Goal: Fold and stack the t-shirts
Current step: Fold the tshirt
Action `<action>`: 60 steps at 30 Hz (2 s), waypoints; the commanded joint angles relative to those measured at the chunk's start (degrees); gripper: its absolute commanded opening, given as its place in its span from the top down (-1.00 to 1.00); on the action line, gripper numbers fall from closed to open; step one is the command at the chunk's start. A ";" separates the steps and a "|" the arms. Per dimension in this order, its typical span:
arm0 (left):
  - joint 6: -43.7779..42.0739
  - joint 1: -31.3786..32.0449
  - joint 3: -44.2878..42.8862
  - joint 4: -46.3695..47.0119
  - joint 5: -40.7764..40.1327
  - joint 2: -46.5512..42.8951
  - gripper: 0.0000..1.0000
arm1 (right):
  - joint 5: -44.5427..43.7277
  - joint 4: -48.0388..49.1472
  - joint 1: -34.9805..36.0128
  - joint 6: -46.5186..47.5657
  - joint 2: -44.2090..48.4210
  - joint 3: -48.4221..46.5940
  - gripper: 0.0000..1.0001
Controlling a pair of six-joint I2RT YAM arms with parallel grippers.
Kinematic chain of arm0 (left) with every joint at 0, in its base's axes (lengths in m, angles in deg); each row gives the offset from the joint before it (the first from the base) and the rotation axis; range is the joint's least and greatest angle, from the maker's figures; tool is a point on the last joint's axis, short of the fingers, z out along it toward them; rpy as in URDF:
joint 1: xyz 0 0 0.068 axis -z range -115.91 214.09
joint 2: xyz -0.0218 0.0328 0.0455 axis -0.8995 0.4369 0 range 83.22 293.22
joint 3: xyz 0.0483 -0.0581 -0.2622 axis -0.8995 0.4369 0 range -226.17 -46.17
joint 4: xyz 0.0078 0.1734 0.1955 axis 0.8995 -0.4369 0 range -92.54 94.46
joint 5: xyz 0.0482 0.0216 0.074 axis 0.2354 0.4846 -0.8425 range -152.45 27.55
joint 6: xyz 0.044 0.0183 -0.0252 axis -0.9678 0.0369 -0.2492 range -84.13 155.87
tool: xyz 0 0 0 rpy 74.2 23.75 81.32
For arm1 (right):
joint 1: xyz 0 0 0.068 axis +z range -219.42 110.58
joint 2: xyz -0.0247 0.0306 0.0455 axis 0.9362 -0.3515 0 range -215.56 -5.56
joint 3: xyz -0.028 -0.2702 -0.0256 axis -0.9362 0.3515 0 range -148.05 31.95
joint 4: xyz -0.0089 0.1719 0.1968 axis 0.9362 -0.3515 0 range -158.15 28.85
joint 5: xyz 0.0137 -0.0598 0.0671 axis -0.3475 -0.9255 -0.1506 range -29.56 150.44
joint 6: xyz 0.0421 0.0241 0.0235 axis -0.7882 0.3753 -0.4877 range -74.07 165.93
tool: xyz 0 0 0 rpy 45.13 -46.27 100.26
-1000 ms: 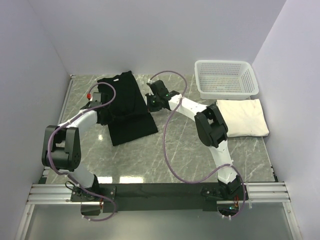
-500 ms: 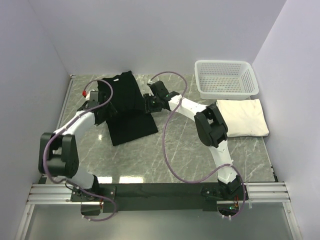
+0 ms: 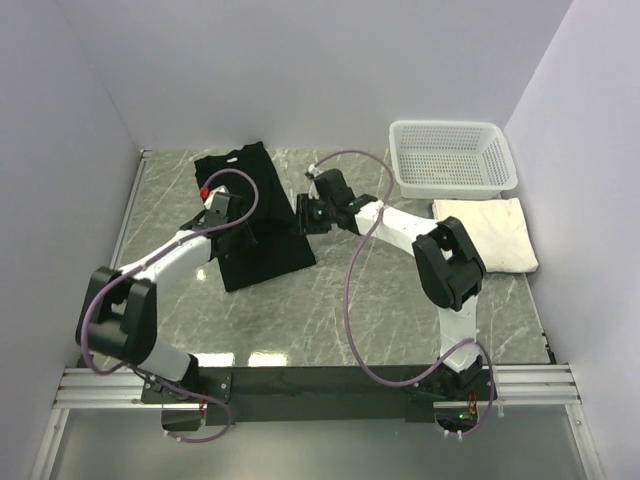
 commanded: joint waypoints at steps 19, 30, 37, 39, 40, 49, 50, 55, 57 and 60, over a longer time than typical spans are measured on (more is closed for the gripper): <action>-11.08 -7.93 -31.26 -3.67 -13.86 26.91 0.08 | 8.75 9.84 -0.10 -6.99 -4.92 7.71 0.19; -4.84 -7.93 -15.82 -0.25 -5.44 7.60 -0.33 | 9.10 8.87 -0.10 -5.67 -1.49 6.13 0.20; -5.63 -7.93 -8.77 0.99 -0.86 5.81 0.36 | 9.81 9.66 -0.10 -6.46 -2.90 6.40 0.20; -6.16 -7.93 -9.04 0.99 -0.85 7.83 0.47 | 9.55 9.84 -0.10 -6.55 -3.08 6.75 0.20; -6.33 -8.02 -9.47 0.99 -1.03 8.62 0.49 | 9.46 9.75 -0.10 -6.55 -3.25 6.66 0.20; -4.40 -14.08 -18.41 2.75 -2.00 21.27 0.61 | 9.19 9.40 -0.10 -6.29 -4.13 8.41 0.20; -4.05 -15.30 -19.75 2.22 -1.74 22.68 0.61 | 9.19 9.49 -0.19 -6.29 -4.13 8.68 0.20; -2.73 -17.16 -24.15 1.51 0.99 27.00 0.57 | 9.19 9.66 -0.19 -6.55 -4.13 10.17 0.20; -2.73 -17.16 -23.02 2.65 1.78 26.12 0.56 | 9.19 9.40 -0.28 -6.55 -4.31 10.44 0.20; -2.38 -17.16 -19.94 2.92 2.57 25.07 0.51 | 9.72 7.82 -0.28 -6.55 -5.19 10.70 0.20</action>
